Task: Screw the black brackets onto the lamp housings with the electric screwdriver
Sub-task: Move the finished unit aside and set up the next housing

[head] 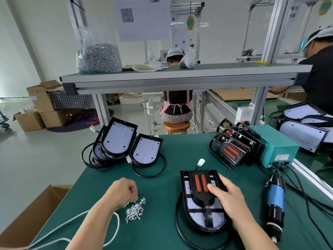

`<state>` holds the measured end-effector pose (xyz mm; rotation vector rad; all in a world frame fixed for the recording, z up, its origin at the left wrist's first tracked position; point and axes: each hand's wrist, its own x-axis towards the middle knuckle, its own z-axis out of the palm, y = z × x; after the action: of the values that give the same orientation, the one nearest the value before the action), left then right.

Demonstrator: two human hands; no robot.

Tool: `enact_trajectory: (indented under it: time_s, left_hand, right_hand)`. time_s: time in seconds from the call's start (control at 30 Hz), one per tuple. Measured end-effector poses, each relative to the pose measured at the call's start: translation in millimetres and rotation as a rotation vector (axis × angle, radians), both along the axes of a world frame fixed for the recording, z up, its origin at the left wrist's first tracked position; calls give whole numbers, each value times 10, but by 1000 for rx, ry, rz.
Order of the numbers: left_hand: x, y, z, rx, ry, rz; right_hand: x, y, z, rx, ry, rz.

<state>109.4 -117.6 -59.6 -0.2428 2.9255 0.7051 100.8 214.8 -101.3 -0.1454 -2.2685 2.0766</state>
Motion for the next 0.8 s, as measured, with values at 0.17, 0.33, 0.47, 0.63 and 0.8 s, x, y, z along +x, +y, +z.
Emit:
enact_trajectory:
  time_s: [0.17, 0.33, 0.47, 0.63, 0.8]
  left_hand:
    - [-23, 97, 1, -203, -46, -54]
    - [-13, -7, 4, -51, 5, -19]
    - [14, -88, 21, 67, -22, -35]
    - [19, -20, -7, 95, -8, -61]
    - [18, 136, -6, -1, 24, -79]
  right_hand:
    - [23, -12, 40, -26, -5, -3]
    - [50, -8, 76, -25, -6, -5]
    - [74, -5, 108, -1, -11, -4]
    - [122, -23, 159, -27, -54, 3]
    - [150, -39, 217, 22, -79, 28]
